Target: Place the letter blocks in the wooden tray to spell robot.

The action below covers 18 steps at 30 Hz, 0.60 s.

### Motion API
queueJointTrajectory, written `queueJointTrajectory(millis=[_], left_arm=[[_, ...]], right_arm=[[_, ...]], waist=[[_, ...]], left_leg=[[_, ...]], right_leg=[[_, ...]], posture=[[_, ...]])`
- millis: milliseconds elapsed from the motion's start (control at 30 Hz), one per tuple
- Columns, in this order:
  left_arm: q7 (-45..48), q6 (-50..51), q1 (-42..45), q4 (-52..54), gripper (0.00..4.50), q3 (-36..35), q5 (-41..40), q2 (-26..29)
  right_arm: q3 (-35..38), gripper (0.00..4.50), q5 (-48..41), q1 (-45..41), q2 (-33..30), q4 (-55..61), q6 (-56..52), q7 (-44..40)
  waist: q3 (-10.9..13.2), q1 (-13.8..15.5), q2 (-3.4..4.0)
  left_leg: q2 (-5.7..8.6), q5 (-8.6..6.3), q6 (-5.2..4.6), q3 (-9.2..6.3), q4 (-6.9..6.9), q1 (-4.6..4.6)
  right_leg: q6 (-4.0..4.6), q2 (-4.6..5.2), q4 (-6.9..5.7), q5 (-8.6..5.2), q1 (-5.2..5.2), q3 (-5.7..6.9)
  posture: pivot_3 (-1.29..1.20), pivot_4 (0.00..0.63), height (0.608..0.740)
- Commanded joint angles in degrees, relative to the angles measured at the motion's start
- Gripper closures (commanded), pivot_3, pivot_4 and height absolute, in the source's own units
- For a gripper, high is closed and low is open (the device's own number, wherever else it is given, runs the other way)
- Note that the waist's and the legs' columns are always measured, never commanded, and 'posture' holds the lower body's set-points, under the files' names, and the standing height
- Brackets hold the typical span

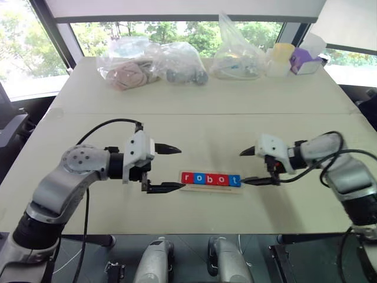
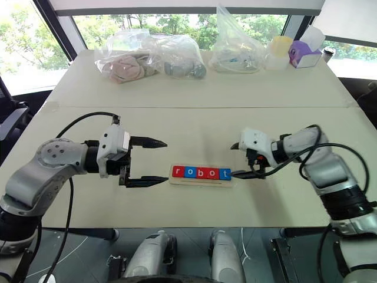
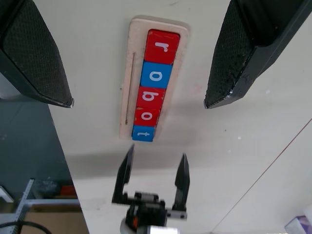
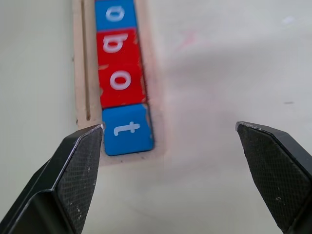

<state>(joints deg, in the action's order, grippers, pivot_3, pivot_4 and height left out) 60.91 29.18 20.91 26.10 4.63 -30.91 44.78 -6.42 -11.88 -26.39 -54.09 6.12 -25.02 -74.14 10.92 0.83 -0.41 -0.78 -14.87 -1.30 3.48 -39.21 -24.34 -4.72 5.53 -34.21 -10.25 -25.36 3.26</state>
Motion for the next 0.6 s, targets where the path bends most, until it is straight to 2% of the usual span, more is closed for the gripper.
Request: queueJointTrajectory(millis=[33, 300, 600], left_arm=[[-0.5, 0.4, -0.7, 2.3, 0.00, -2.8, -1.2, 1.1], [-1.3, 2.6, -3.7, 2.9, 0.00, -6.1, -2.8, 2.6], [1.5, 2.8, -8.5, 1.8, 0.00, -8.5, -3.0, 7.1]], right_arm=[[6.7, 0.03, -5.1, 3.7, -3.0, 8.1, -5.7, 0.8], [22.1, 0.03, -14.7, 18.9, -5.1, 24.4, -19.3, 6.3], [29.0, 0.03, -21.8, 28.8, -3.5, 34.5, -26.9, 13.0]], waist=[[0.0, 0.0, -0.01], [0.0, 0.0, -0.01], [0.0, -0.1, -0.01]], left_leg=[[0.00, 0.00, 0.00, 0.00, 0.00, 0.00], [-0.04, 0.00, 0.00, 0.00, 0.00, 0.02], [-0.07, -0.02, 0.02, 0.00, 0.02, 0.03]], right_leg=[[0.00, 0.00, 0.00, 0.00, 0.00, 0.00], [0.01, 0.01, -0.01, 0.00, 0.00, 0.00], [0.01, 0.01, 0.02, -0.02, -0.02, 0.00]], posture=[[0.00, 0.150, 0.740], [0.00, 0.150, 0.740], [0.00, 0.150, 0.740]])
